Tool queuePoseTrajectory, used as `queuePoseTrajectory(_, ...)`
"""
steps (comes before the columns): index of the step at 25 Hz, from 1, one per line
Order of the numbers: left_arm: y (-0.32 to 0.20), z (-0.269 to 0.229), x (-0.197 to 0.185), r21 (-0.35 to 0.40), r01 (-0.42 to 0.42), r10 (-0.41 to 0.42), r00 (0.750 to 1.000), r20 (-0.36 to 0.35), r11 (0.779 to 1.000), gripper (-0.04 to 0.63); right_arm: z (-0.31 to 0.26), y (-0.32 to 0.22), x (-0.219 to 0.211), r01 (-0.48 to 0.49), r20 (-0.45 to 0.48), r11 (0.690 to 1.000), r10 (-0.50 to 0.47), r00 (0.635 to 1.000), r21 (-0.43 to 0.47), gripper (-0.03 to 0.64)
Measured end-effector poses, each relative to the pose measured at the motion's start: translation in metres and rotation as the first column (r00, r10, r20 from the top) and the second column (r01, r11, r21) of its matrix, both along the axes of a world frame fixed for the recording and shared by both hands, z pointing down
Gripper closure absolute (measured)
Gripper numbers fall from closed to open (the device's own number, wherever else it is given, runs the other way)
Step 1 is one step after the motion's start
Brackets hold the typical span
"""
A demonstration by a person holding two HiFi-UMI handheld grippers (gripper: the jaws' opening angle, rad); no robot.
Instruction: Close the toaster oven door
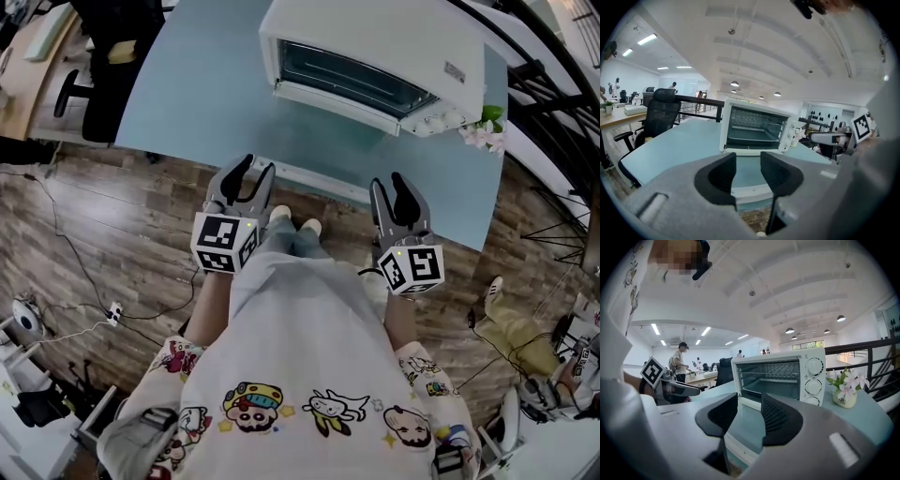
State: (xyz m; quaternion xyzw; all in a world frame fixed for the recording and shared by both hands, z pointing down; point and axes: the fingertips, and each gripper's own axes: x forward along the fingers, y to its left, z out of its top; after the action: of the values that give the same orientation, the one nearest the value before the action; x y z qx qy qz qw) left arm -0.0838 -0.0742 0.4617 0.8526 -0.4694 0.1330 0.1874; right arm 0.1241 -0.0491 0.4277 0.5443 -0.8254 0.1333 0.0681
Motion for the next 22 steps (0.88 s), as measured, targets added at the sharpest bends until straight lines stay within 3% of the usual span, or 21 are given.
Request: queuePoseTrajectory(22,0.02,0.103,-0.02,-0.192,-0.006,0.009,1.0,0.017,0.981,0.439,0.035,0.021,-0.019,-0.017,-0.017,0.997,0.016,1.0,-0.072,0.465)
